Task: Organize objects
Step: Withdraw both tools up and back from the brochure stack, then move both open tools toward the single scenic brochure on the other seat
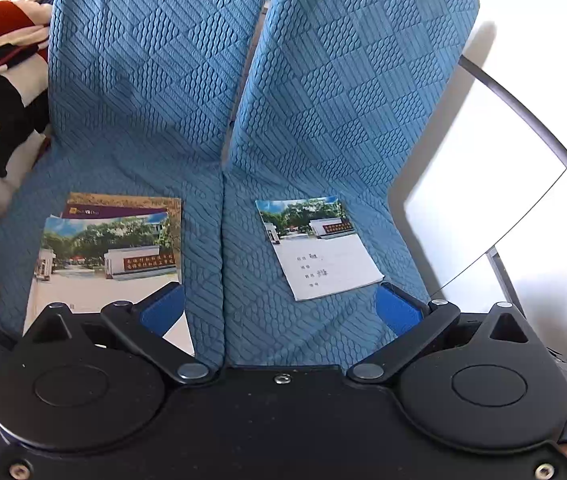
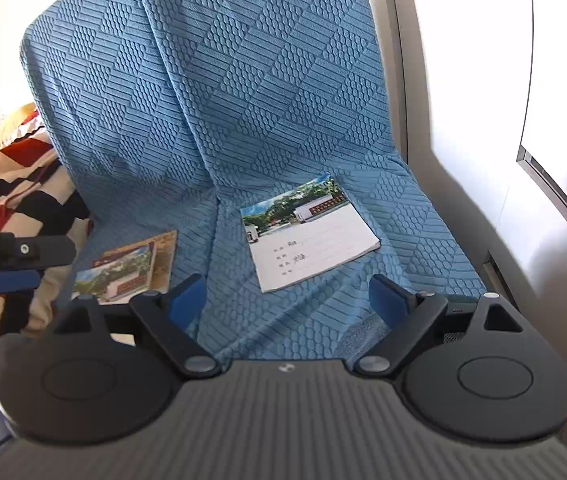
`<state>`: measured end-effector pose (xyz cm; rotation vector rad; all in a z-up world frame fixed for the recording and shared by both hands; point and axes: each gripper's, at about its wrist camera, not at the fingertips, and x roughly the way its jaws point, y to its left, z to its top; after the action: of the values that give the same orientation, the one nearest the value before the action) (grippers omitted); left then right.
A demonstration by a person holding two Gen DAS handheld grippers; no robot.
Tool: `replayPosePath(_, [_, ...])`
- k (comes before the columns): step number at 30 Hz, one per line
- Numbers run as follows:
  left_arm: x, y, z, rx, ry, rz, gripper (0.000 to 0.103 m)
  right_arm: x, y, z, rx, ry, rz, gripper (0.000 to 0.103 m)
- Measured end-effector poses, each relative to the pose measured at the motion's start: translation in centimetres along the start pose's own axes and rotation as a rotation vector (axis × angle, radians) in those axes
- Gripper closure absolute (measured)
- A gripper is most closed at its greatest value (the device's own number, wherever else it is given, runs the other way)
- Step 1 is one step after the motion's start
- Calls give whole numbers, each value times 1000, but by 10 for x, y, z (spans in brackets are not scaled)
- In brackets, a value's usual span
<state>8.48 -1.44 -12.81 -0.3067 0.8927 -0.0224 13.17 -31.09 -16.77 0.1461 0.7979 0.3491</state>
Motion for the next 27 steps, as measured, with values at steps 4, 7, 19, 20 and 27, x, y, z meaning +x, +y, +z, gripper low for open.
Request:
replayPosePath(4, [13,2,-2,-21,0,2,1,10,-6,-2,2,5,-12,14])
replayPosePath(7, [21,2,-3,-20,1,-6,1,15,-10,-2,13,4,-11,14])
replayPosePath(19, [70,2,-5,-41,42,-53,7,56,-27,-11,53,-30,-25,14])
replayPosePath(20, [75,3,-6,-46,48,-55,8,61,-29,-13,63,-29,-27,14])
replayPosePath(27, [113,6,-8,-97,114,-79,31,87,-46,-12,134,-52,-55,28])
